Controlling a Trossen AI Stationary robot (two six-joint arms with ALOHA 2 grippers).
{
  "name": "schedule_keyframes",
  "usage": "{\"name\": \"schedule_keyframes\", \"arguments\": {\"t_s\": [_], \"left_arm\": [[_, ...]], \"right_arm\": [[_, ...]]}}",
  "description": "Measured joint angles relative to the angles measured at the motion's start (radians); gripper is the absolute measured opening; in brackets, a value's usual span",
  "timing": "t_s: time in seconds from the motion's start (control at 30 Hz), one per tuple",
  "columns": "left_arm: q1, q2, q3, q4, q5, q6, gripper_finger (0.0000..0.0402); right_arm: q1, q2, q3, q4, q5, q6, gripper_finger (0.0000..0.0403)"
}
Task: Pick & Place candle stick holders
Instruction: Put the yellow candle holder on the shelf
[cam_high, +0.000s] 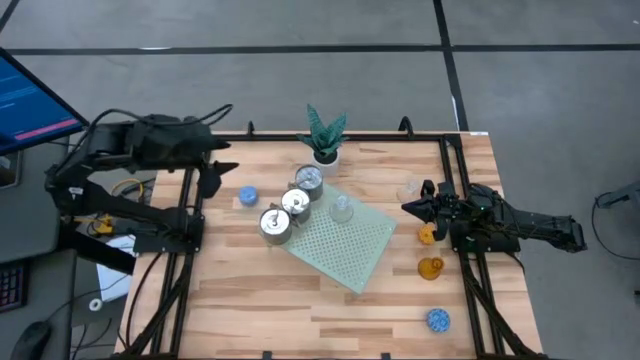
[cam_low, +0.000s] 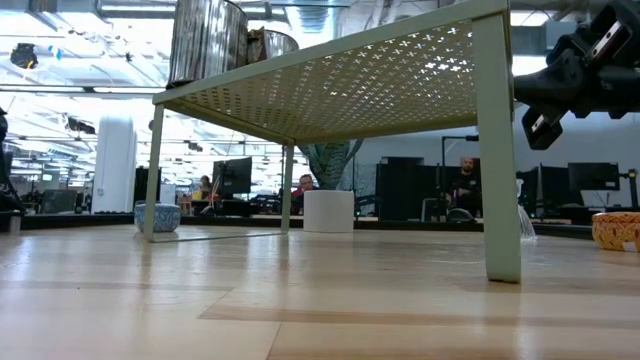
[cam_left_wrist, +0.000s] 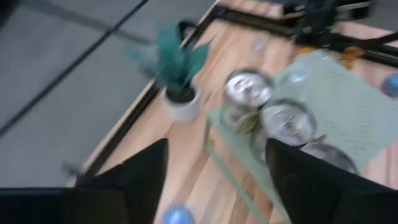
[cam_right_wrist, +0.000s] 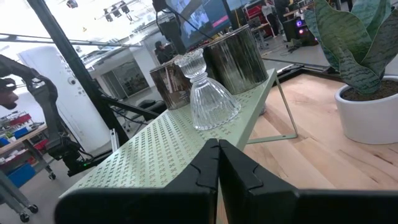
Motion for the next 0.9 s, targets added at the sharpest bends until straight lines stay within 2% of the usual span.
{"name": "schedule_keyframes", "arguments": {"t_s": [0.1,0.2,0.37,0.5,0.63,0.83,0.9], "left_arm": [[0.017,0.001,0.000,-0.068,-0.030,-0.106,0.0300],[0.028,0.000,0.000,-0.095,-0.036,-0.170,0.0309],[0.030,-0.023,-0.002,-0.086,-0.019,-0.234,0.0294],[0.030,-0.053,-0.002,-0.058,0.055,-0.277,0.0267],[0.030,-0.085,-0.002,0.020,0.139,-0.297,0.0203],[0.020,-0.149,-0.001,0.128,0.164,-0.278,0.0043],[0.020,-0.173,-0.001,0.152,0.160,-0.255,0.0013]], "right_arm": [[0.000,0.000,0.000,0.000,0.000,0.000,0.0000],[0.000,0.000,0.000,0.000,0.000,0.000,0.0000],[0.000,0.000,0.000,0.000,0.000,0.000,0.0000],[0.000,0.000,0.000,0.000,0.000,0.000,0.0000],[0.000,0.000,0.000,0.000,0.001,-0.006,0.0000],[-0.017,0.000,0.000,-0.001,0.081,-0.076,0.0000],[-0.019,0.000,0.000,0.002,0.064,0.023,0.0000]]}}
